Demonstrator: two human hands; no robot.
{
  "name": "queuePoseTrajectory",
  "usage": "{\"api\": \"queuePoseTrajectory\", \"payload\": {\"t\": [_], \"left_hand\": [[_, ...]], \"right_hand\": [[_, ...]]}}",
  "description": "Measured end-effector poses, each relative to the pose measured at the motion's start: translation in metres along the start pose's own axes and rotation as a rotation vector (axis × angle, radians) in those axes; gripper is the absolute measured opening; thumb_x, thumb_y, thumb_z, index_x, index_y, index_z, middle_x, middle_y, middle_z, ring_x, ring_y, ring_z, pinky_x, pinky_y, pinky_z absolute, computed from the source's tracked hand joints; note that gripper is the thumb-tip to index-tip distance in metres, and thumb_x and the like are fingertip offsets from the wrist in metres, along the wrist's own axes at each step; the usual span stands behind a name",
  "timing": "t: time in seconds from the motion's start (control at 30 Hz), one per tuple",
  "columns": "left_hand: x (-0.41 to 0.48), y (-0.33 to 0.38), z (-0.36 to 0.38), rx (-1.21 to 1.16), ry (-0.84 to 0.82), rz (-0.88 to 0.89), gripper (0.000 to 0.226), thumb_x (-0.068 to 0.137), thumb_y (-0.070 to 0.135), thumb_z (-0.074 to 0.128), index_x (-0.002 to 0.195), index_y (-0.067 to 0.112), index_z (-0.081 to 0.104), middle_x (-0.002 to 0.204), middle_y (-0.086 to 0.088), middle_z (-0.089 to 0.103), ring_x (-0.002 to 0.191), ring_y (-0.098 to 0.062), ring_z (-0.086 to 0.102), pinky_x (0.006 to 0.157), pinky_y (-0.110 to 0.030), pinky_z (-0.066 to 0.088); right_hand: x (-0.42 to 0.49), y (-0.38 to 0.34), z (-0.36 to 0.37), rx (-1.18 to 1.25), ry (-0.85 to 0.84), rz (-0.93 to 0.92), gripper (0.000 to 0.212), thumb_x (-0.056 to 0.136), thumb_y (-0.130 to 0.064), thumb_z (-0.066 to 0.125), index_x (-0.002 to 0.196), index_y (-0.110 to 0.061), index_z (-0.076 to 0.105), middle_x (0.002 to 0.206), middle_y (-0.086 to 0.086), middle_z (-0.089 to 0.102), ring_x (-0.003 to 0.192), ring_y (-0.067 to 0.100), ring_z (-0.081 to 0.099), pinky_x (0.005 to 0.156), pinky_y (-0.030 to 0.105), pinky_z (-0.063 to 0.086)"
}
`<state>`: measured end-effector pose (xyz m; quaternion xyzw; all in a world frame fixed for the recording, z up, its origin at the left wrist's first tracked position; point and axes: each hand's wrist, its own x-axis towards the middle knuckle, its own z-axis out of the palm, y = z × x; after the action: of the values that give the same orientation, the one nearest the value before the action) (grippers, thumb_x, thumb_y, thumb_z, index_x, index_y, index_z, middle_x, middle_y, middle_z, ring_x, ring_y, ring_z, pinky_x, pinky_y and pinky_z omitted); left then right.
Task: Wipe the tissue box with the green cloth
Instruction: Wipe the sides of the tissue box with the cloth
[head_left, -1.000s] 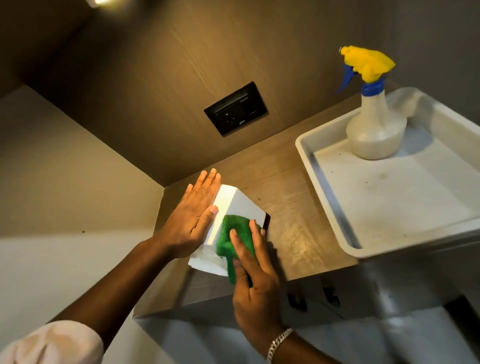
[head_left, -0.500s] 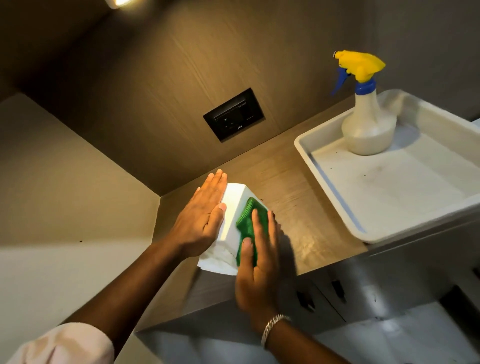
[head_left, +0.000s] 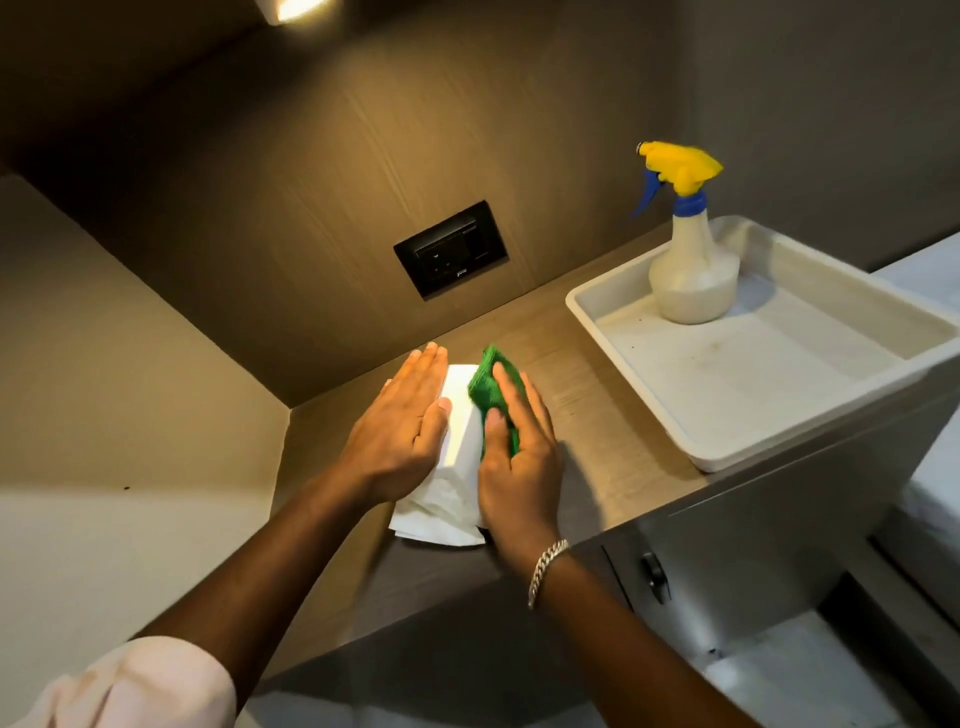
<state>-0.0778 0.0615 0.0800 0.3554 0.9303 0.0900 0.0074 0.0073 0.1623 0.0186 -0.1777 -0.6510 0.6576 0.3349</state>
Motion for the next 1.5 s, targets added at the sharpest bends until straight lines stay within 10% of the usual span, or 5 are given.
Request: {"api": "queuePoseTrajectory", "payload": {"t": [0.23,0.5,0.87,1.27,1.5], "left_hand": [[-0.008,0.015,-0.011,-0.024,-0.008,-0.054,0.067,0.092,0.043,0.017,0.151,0.015,0.008,0.163,-0.002,0.004,0.148,-0.009,0.000,0.118,-0.026,0.003],[0.011,0.019,-0.081,-0.037,-0.675,-0.108,0.110,0.072,0.057,0.067,0.149,0.036,-0.009,0.162,0.007,-0.013,0.149,-0.020,-0.008,0.120,-0.043,0.005],[0.041,0.051,-0.059,0.267,-0.308,-0.372,0.103,0.049,0.092,0.049,0.115,0.014,0.056,0.108,-0.006,0.060,0.092,-0.025,0.056,0.083,-0.043,0.053],[0.091,0.075,-0.060,-0.034,-0.538,-1.076,0.096,0.060,0.090,0.047,0.095,0.001,0.053,0.087,-0.016,0.060,0.071,-0.038,0.060,0.048,-0.042,0.046],[0.079,0.043,-0.053,-0.042,-0.618,-1.000,0.099,0.079,0.078,0.033,0.148,0.006,0.022,0.155,-0.017,0.030,0.141,-0.040,0.030,0.112,-0.056,0.027]], "right_hand": [[-0.072,-0.001,-0.057,0.032,-0.335,0.040,0.055,0.088,-0.003,0.059,0.120,-0.048,0.056,0.146,-0.013,0.041,0.128,-0.005,0.039,0.086,-0.005,0.035],[-0.039,-0.008,-0.124,0.043,-0.513,0.091,0.052,0.084,0.002,0.063,0.109,-0.043,0.066,0.135,-0.006,0.058,0.127,0.001,0.048,0.110,0.026,0.037],[0.009,0.007,-0.147,0.149,-0.532,0.107,0.048,0.084,0.002,0.063,0.111,-0.038,0.067,0.132,-0.007,0.060,0.125,0.005,0.052,0.108,0.033,0.042],[0.013,0.010,-0.120,0.196,-0.489,0.139,0.044,0.087,-0.004,0.063,0.127,-0.022,0.057,0.140,-0.003,0.052,0.126,0.010,0.049,0.098,0.018,0.042],[0.012,0.010,-0.090,0.164,-0.357,0.135,0.043,0.089,-0.012,0.061,0.128,-0.028,0.055,0.129,-0.018,0.050,0.116,0.001,0.048,0.071,-0.005,0.040]]}}
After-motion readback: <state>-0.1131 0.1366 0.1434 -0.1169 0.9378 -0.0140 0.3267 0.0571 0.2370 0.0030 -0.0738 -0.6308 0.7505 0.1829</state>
